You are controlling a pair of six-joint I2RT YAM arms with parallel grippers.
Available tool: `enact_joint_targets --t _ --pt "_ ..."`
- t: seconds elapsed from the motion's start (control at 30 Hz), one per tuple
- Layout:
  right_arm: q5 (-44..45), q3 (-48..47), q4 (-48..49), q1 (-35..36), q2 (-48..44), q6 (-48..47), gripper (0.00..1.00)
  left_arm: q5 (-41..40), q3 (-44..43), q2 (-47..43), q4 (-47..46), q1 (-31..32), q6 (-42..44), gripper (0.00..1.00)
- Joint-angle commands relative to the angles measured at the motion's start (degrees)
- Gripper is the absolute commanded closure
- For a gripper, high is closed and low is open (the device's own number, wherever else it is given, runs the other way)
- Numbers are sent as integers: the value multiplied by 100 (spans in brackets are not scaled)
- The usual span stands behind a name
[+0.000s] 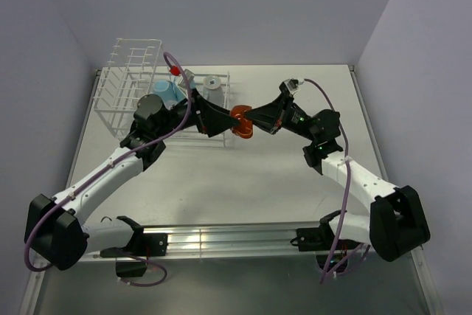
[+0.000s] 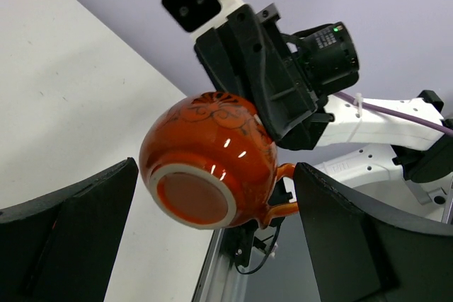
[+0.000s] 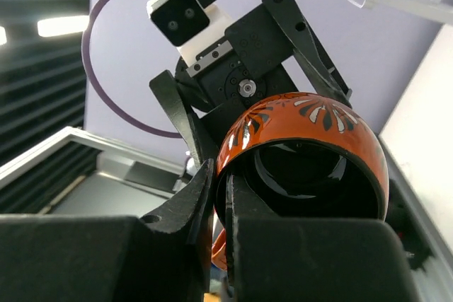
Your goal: Load the cups into the dish rack
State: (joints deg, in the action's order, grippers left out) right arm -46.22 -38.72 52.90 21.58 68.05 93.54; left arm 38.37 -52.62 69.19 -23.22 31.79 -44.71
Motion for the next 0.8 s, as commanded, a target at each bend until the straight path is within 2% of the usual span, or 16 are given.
enact_joint_targets --t 0.0,0.37,0.77 --pt "-89 110 1536 -23 138 743 100 206 24 33 -586 11 -55 1" --pt "-54 145 2048 -14 376 1096 100 154 -47 244 -534 345 190 1" --pt "-81 154 2268 13 498 1281 100 153 -91 420 -674 380 156 1"
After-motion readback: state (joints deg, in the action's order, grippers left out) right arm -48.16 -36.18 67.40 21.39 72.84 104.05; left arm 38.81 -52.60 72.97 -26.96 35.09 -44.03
